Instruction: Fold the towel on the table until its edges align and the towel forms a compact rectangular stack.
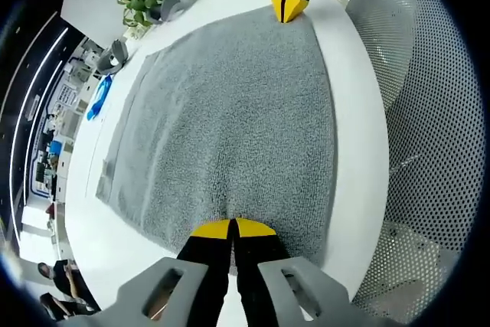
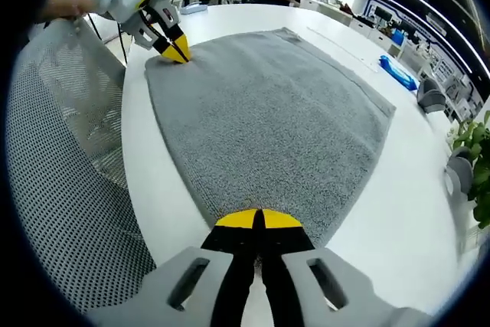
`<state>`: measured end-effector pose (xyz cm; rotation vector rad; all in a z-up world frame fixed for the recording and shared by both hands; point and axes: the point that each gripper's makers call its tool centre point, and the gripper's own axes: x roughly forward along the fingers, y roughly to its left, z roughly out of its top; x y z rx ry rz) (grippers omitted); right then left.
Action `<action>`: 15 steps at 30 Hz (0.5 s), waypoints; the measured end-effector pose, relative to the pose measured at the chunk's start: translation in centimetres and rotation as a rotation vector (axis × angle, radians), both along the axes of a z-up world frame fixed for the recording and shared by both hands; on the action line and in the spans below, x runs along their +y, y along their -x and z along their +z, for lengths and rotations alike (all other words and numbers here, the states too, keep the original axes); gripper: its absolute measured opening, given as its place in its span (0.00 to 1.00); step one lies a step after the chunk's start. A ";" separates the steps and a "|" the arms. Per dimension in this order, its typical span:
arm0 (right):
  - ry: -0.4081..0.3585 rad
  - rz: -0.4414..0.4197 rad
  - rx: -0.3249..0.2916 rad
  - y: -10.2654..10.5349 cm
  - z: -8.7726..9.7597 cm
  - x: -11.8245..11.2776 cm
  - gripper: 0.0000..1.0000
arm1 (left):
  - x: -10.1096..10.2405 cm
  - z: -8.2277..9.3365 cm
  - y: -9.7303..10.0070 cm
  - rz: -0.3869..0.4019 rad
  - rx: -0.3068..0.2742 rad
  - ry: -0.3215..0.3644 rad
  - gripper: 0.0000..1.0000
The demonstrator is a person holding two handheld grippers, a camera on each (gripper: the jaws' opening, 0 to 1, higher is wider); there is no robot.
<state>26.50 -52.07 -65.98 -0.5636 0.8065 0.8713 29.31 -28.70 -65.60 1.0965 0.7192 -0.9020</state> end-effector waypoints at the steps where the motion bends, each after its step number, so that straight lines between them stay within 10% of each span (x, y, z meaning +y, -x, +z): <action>1: -0.011 0.002 -0.009 0.1 0.0 0.1 0.00 | 0.0 0.0 -0.1 -0.001 -0.002 0.001 0.01; 15: -0.029 0.024 -0.029 0.6 0.1 0.6 0.00 | 0.4 0.1 -0.6 0.150 0.050 0.219 0.01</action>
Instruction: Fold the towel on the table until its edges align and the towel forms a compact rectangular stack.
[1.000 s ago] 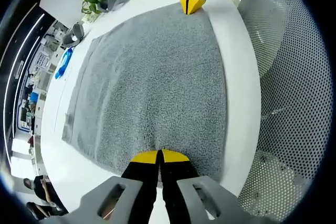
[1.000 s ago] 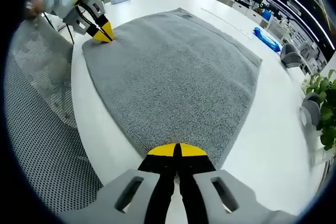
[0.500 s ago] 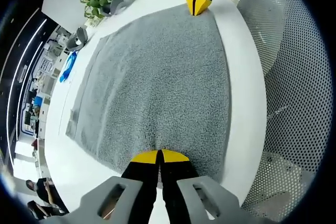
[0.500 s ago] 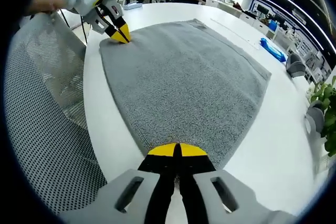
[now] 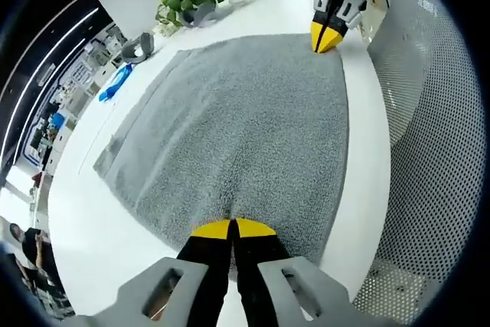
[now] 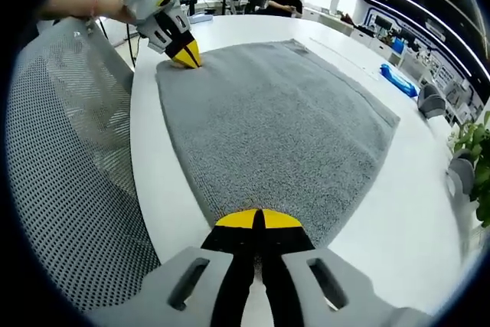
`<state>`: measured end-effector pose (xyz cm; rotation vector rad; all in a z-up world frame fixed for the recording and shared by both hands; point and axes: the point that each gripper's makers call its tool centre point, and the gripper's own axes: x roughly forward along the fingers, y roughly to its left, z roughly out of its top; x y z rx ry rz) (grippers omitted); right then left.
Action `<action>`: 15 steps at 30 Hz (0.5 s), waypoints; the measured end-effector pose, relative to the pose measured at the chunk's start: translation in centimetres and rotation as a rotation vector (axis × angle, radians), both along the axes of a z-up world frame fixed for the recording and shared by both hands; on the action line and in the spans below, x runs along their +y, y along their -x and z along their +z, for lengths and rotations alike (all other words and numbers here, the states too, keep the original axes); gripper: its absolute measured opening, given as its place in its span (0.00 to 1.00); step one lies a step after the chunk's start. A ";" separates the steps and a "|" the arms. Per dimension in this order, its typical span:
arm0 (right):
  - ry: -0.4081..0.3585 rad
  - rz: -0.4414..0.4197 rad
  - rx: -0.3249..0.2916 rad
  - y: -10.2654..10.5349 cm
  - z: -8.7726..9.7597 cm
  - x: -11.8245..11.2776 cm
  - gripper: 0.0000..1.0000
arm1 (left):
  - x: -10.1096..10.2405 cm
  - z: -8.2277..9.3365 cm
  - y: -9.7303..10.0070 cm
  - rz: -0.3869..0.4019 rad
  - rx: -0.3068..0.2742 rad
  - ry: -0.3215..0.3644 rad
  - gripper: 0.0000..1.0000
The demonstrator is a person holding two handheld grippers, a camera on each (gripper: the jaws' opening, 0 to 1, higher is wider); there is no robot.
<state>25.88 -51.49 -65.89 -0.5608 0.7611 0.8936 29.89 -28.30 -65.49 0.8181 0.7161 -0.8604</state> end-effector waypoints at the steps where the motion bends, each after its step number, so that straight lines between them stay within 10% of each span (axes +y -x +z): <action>1: 0.005 0.002 -0.002 0.0 0.0 0.0 0.00 | 0.0 0.0 0.0 0.011 0.008 0.014 0.01; 15: -0.013 0.006 0.000 0.5 0.1 0.1 0.00 | 0.1 0.0 -0.5 0.104 0.073 0.136 0.01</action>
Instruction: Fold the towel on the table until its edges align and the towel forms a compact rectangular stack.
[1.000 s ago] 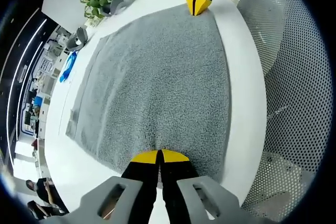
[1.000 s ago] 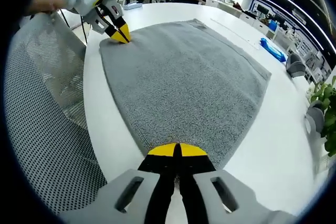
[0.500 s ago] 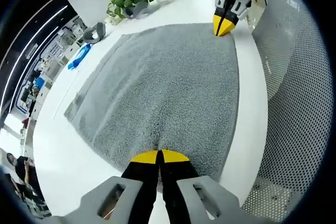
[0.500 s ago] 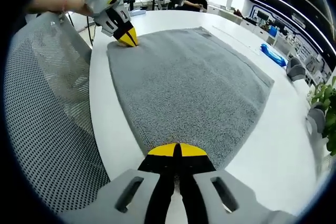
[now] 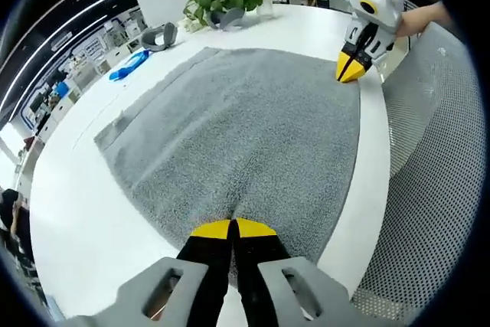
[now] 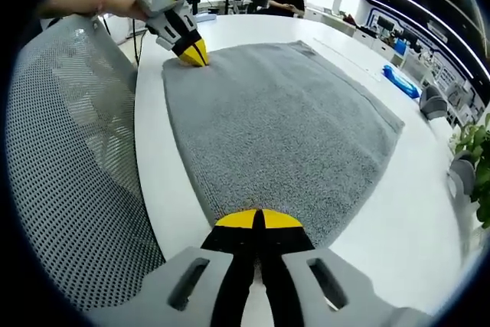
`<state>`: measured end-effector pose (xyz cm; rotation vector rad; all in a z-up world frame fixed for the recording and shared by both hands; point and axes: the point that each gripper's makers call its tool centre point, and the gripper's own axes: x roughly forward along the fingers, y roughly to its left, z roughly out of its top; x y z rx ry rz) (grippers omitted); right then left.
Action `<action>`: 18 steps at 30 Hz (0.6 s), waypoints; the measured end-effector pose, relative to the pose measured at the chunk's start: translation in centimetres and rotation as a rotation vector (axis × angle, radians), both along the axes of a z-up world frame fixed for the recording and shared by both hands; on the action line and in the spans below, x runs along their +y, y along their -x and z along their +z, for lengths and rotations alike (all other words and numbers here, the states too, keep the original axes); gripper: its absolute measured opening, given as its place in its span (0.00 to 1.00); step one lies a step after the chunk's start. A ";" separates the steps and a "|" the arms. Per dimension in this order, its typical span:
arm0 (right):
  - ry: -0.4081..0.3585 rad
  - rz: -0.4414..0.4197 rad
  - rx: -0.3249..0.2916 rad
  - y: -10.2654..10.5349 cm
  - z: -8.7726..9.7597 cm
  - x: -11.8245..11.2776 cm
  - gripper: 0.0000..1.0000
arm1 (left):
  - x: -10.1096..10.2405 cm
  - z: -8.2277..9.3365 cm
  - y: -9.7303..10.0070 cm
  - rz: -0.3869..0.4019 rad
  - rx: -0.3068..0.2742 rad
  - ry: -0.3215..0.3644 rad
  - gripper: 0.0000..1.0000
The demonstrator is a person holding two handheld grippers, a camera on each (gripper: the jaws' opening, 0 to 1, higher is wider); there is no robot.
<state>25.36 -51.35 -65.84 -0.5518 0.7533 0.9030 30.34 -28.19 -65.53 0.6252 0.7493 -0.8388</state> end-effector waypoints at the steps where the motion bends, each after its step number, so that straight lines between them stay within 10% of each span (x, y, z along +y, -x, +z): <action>1: 0.000 0.012 -0.011 0.0 0.0 0.0 0.00 | 0.0 0.0 0.0 -0.027 -0.008 -0.012 0.01; 7: -0.011 0.092 -0.046 0.8 0.3 -0.1 0.00 | 0.5 0.3 1.3 -0.135 0.003 -0.087 0.07; 10: -0.023 0.087 -0.036 1.5 0.6 -0.9 0.01 | 1.9 1.0 2.5 -0.101 0.097 -0.101 0.07; 18: 0.031 0.101 0.014 3.3 0.1 -3.5 0.11 | 3.0 0.6 6.7 -0.321 0.139 -0.156 0.17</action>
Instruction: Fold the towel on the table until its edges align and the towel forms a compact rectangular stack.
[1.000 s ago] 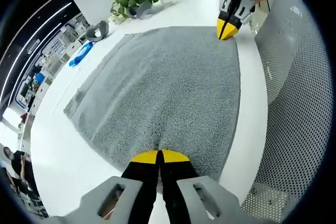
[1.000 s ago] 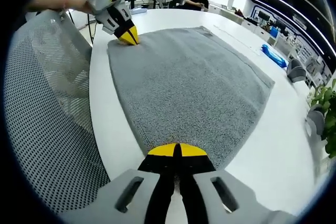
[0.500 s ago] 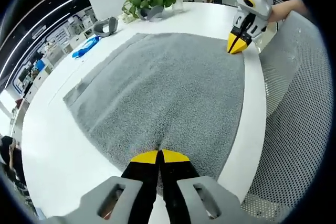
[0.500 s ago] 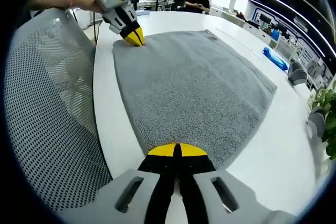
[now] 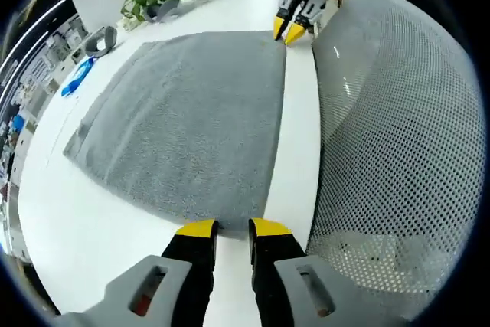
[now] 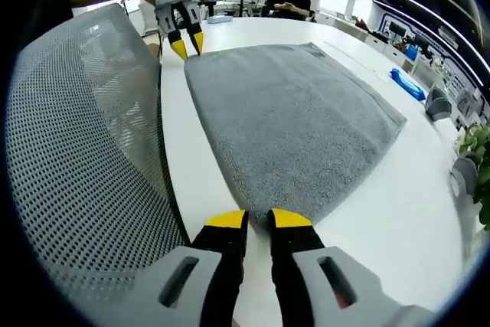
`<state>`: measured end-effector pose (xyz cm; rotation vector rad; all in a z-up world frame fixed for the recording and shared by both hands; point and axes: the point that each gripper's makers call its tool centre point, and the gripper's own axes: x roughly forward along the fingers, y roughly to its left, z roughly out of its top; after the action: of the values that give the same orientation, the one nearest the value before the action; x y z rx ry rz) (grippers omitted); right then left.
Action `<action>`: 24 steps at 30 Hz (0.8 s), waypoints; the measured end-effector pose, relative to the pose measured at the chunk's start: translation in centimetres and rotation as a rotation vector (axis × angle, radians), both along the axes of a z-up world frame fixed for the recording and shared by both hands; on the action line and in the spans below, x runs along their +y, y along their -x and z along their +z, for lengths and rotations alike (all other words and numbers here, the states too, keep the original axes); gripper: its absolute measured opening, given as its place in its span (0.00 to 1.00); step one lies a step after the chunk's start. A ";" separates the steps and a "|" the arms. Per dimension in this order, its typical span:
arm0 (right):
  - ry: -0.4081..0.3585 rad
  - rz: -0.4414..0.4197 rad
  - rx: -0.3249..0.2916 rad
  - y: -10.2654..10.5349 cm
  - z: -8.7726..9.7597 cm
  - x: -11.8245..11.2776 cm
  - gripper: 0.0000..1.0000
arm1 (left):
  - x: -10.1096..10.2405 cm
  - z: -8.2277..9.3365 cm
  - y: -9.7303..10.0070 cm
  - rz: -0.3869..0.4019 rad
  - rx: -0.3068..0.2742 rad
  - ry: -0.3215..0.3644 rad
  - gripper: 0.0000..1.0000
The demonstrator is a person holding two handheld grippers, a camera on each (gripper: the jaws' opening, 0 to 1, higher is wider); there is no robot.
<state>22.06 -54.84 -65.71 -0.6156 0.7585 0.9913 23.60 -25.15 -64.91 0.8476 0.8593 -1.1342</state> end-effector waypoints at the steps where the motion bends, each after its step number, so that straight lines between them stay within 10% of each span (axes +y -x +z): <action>1: 0.001 0.005 0.000 0.2 -0.1 -0.1 0.11 | 0.0 0.0 0.1 0.000 0.000 0.004 0.18; 14: 0.074 -0.008 -0.057 -0.6 0.0 -0.9 0.05 | -0.9 -0.7 1.1 -0.032 0.018 0.011 0.18; 24: 0.019 -0.153 -0.034 -1.2 0.1 -1.1 0.00 | -0.8 -0.6 -0.1 0.089 0.047 0.053 0.03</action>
<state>23.21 -55.98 -65.60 -0.5805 0.7738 0.8321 23.67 -25.92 -65.55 0.7342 0.8934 -1.0983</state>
